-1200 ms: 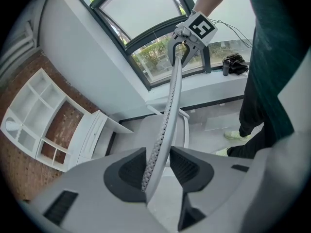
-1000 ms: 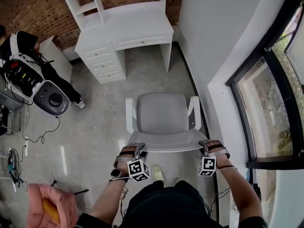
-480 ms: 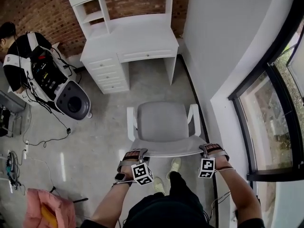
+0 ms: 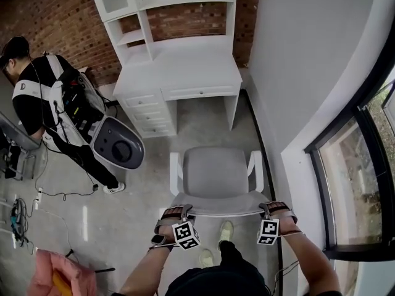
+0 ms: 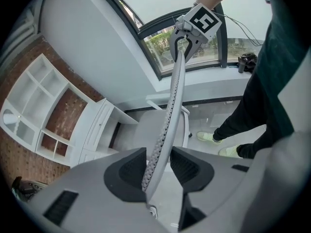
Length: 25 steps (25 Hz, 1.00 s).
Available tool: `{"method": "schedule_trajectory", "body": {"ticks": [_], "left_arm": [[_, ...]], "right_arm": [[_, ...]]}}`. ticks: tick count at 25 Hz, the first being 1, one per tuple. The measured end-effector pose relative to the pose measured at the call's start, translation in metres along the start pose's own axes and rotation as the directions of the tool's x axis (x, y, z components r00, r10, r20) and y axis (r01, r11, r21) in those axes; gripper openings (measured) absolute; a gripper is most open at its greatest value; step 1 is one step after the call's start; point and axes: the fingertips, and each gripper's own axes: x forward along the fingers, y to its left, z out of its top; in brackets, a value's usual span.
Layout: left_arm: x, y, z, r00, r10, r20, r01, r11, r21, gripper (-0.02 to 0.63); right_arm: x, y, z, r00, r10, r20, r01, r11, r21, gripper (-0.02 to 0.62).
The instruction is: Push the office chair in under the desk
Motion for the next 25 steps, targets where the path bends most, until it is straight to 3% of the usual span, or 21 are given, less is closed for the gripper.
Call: {"method": "schedule_trajectory", "body": {"ticks": [9, 15, 25], "left_arm": [[0.032, 0.059, 0.022, 0.995, -0.075, -0.061, 0.07, 0.994, -0.081, 0.15], [0.048, 0.065, 0.046, 0.995, -0.05, -0.086, 0.041, 0.995, -0.095, 0.14], [0.068, 0.147, 0.037, 0.988, -0.069, -0.137, 0.048, 0.987, -0.151, 0.144]], "right_arm": [[0.033, -0.068, -0.02, 1.0, 0.013, 0.012, -0.012, 1.0, -0.021, 0.084], [0.054, -0.098, -0.047, 0.999, -0.001, 0.032, 0.003, 0.998, -0.065, 0.086], [0.08, -0.169, -0.024, 0.997, 0.019, 0.073, -0.015, 0.999, -0.052, 0.086]]}}
